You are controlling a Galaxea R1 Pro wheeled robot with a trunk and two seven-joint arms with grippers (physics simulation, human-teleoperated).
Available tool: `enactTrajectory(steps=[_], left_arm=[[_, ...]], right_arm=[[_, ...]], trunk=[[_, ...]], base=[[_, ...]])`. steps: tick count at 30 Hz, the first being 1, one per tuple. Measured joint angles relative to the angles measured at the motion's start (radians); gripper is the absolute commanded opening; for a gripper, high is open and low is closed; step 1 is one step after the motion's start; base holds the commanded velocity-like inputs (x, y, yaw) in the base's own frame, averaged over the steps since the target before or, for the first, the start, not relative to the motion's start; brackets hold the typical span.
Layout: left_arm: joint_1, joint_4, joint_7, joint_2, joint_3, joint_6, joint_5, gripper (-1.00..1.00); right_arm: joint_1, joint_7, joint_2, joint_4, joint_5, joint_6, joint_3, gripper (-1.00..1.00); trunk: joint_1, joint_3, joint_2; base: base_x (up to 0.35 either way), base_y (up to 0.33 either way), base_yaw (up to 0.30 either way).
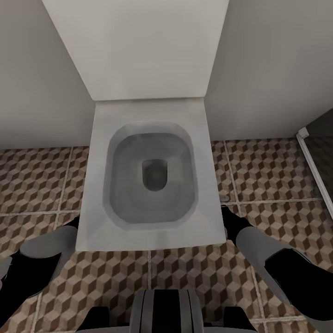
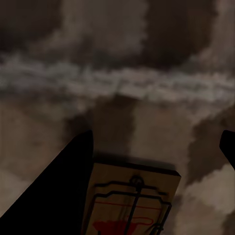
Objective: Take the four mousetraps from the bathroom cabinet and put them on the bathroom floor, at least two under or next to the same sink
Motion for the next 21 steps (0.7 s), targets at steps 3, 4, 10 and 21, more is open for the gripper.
enactTrajectory(steps=[3, 4, 10, 21], left_arm=[[0.0, 0.0, 0.0, 0.0, 0.0, 0.0, 0.0, 1.0], [0.0, 0.0, 0.0, 0.0, 0.0, 0.0, 0.0, 1.0], [0.0, 0.0, 0.0, 0.0, 0.0, 0.0, 0.0, 1.0], [0.0, 0.0, 0.0, 0.0, 0.0, 0.0, 0.0, 1.0]], right_arm=[[0.0, 0.0, 0.0, -0.001, 0.0, 0.0, 0.0, 1.0], [0.0, 0.0, 0.0, 0.0, 0.0, 0.0, 0.0, 1.0], [0.001, 0.0, 0.0, 0.0, 0.0, -0.001, 0.0, 1.0], [0.0, 0.0, 0.0, -0.001, 0.0, 0.0, 0.0, 1.0]], trunk=[[0.0, 0.0, 0.0], [0.0, 0.0, 0.0], [0.0, 0.0, 0.0], [0.0, 0.0, 0.0]], base=[[0.0, 0.0, 0.0], [0.0, 0.0, 0.0], [0.0, 0.0, 0.0], [0.0, 0.0, 0.0]])
